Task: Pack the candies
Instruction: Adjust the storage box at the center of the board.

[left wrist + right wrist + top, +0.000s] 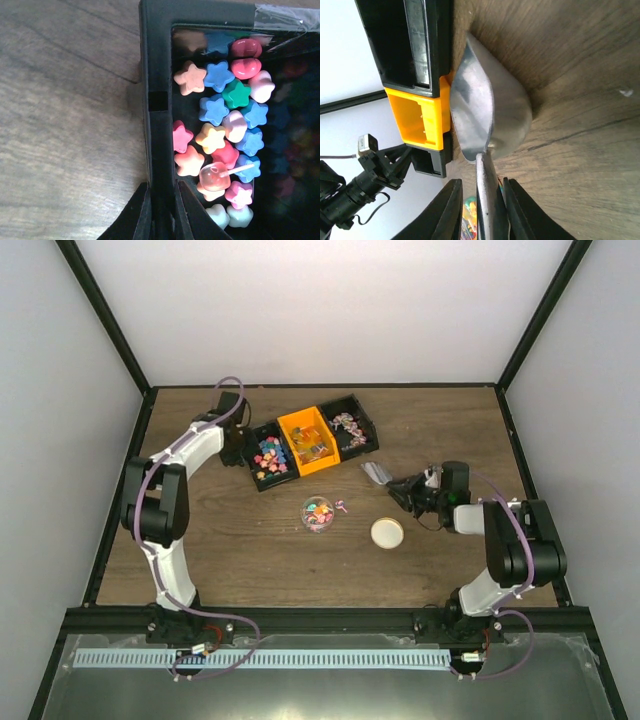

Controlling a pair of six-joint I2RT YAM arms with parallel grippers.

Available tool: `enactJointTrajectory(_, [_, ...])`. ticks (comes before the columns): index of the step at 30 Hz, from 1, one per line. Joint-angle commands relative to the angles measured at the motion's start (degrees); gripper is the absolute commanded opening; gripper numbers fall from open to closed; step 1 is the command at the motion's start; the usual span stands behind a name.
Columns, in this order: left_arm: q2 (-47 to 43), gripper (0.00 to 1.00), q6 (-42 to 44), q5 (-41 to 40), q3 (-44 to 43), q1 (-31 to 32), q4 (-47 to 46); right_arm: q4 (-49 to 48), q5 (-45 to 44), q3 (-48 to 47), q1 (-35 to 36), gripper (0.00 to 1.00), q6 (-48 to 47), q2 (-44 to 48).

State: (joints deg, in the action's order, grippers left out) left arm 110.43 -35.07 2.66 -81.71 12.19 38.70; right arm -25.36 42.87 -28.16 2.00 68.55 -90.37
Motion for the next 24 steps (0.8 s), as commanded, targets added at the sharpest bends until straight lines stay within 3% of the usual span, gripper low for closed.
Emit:
enactJointTrajectory(1, [9.95, 0.04, 6.88, 3.18, 0.4, 0.47, 8.54, 6.04, -0.05, 0.7, -0.55, 0.3, -5.59, 1.97])
enactJointTrajectory(4, [12.23, 0.04, 9.23, 3.24, -2.97, 0.38, 9.41, 11.27, -1.84, 0.4, -0.51, 0.4, -9.14, 3.79])
enactJointTrajectory(10, [13.98, 0.04, 13.23, 0.01, -8.25, 0.34, 10.68, 21.9, -7.44, -0.83, -0.5, 0.71, -16.29, 8.69])
enactJointTrajectory(15, [15.07, 0.05, 15.19, -1.49, -12.15, -0.51, 11.94, 29.65, -12.27, -0.61, -0.51, 0.73, -20.14, 15.69])
enactJointTrajectory(19, [14.43, 0.18, 13.86, -2.34, -13.2, -1.03, 12.86, 37.65, -17.82, -1.87, -0.43, 0.78, -24.34, 21.66])
enactJointTrajectory(24, [11.68, 0.35, 12.0, -2.79, -12.93, -1.03, 12.79, 45.94, -20.88, -1.96, -0.4, 0.74, -25.64, 27.88])
